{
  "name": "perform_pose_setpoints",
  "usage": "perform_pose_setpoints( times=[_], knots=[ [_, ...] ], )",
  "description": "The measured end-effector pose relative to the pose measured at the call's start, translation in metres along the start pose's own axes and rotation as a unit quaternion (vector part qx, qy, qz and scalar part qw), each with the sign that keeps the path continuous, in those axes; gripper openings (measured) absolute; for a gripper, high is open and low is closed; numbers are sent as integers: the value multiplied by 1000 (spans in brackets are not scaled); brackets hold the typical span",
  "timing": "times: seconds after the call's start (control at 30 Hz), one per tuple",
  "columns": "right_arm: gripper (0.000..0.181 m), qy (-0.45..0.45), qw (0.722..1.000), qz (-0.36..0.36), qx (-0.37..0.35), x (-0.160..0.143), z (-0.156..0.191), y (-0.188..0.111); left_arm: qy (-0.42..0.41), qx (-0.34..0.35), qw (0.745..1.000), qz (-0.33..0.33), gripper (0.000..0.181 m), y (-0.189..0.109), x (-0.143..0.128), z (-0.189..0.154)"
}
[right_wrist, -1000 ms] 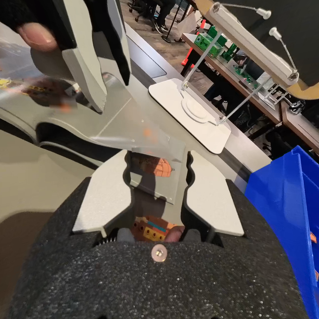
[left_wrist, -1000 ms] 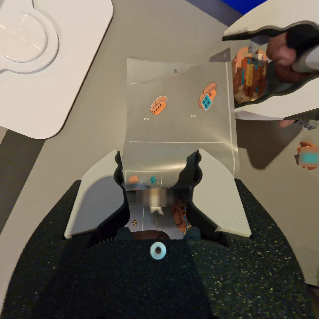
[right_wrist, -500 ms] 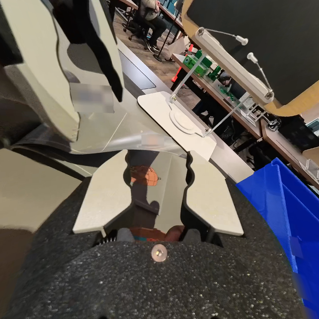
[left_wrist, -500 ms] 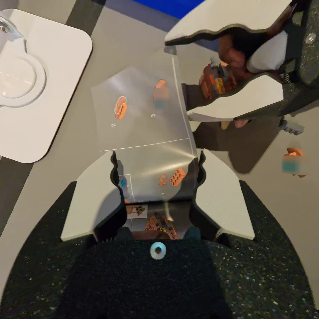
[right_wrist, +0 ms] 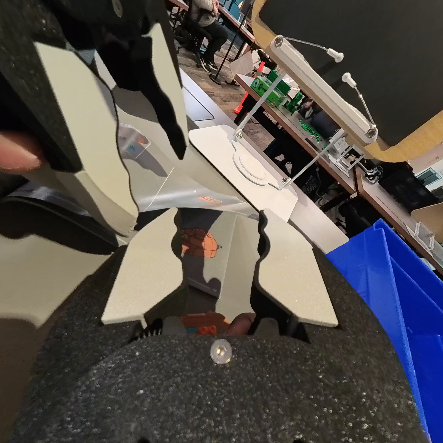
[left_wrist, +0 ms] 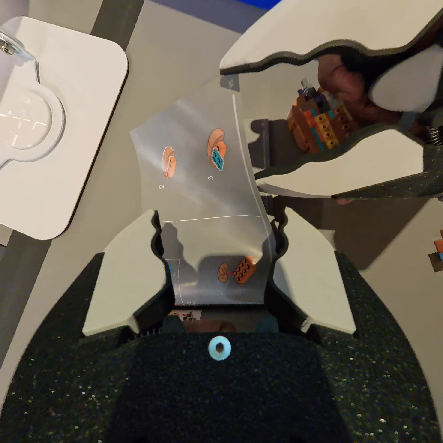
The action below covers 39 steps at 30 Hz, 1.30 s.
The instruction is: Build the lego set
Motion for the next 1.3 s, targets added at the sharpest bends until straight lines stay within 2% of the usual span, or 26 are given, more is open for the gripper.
perform_pose_setpoints(
  times=[0.53, 1.3],
  knots=[
    [64, 10, 1000, -1, -4, -1, 0, 1, 6, 14, 999, 30, 90, 11, -2, -3],
    [63, 0, 1000, 22, -2, -6, 1, 1, -47, -40, 998, -2, 89, 3, -12, 9]
  ],
)
Point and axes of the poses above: each gripper's, where its closed fingertips meet, y out along the fingers, x out of its top, z = x × y across the jaws, the point moved 7 cm from there along -y, back along the fingers
